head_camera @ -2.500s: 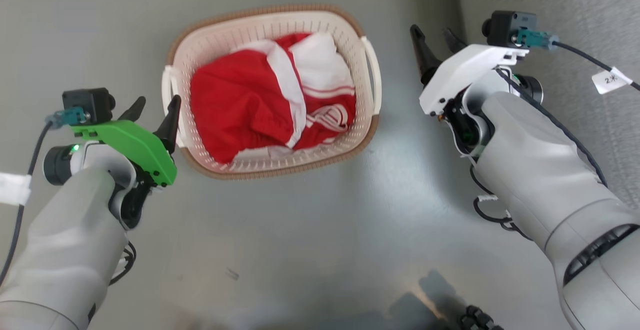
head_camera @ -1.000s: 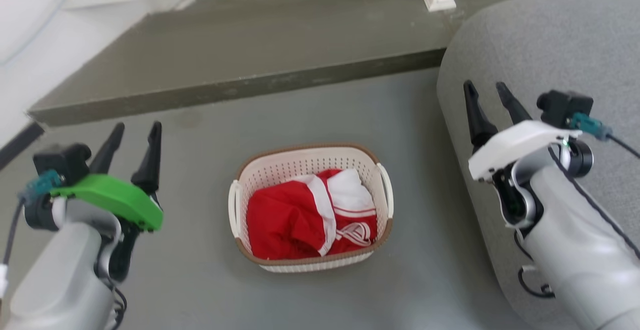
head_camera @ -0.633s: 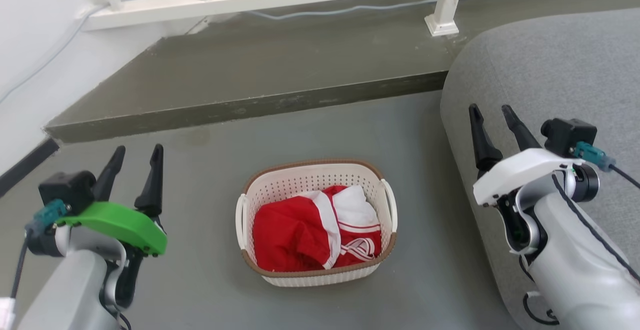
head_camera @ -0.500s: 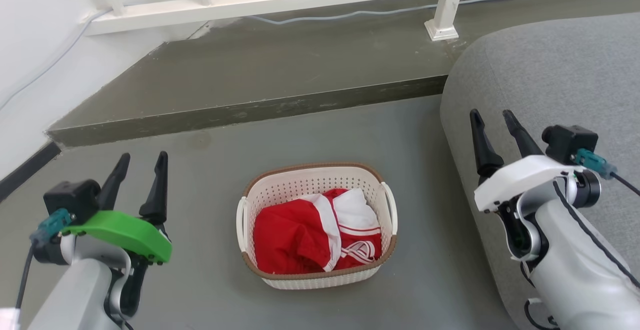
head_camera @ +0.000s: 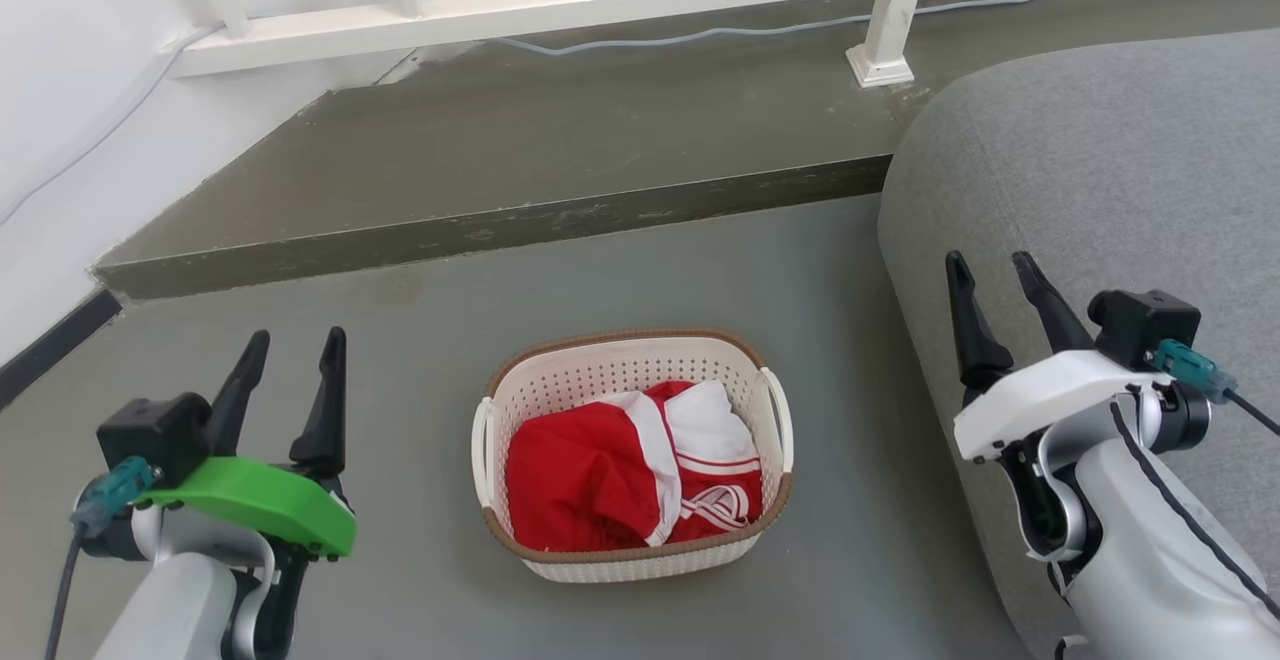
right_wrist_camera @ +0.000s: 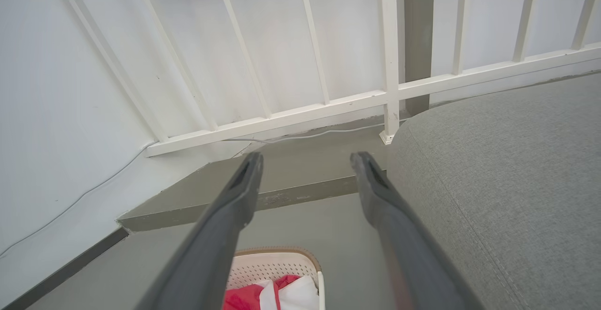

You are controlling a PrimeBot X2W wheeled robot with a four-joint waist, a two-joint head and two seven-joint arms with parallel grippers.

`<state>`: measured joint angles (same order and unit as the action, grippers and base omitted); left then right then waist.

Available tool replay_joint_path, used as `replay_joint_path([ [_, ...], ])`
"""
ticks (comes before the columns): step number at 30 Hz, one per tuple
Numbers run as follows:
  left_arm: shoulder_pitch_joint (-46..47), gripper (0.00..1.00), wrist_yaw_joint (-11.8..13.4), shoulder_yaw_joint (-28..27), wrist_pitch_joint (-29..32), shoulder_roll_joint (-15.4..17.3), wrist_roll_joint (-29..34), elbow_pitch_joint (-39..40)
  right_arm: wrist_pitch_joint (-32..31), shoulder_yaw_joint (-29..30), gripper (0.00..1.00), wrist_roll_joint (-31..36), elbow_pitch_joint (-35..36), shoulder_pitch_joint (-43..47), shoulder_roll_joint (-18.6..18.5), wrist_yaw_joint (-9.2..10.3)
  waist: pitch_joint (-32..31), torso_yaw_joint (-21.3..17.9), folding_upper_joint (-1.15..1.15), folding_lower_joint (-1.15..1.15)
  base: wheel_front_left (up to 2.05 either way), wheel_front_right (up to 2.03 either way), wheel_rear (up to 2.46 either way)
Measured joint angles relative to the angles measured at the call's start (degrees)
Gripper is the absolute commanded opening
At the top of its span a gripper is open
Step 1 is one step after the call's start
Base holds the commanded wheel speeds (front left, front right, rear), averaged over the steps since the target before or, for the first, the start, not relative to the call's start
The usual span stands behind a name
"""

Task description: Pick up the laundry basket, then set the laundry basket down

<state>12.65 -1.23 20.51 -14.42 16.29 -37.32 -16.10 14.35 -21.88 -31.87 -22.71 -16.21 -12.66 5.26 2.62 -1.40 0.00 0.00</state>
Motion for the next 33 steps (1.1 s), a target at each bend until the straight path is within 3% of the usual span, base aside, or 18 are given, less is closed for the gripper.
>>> replay_joint_path([
  [33,-4.0,1.0,-0.1,-3.8,0.0,-1.8,4.2,4.6,0.0,2.5,1.0,4.1,3.9,3.8,1.2,0.38,1.2,0.0,0.0,0.0,0.0,0.0,0.0],
])
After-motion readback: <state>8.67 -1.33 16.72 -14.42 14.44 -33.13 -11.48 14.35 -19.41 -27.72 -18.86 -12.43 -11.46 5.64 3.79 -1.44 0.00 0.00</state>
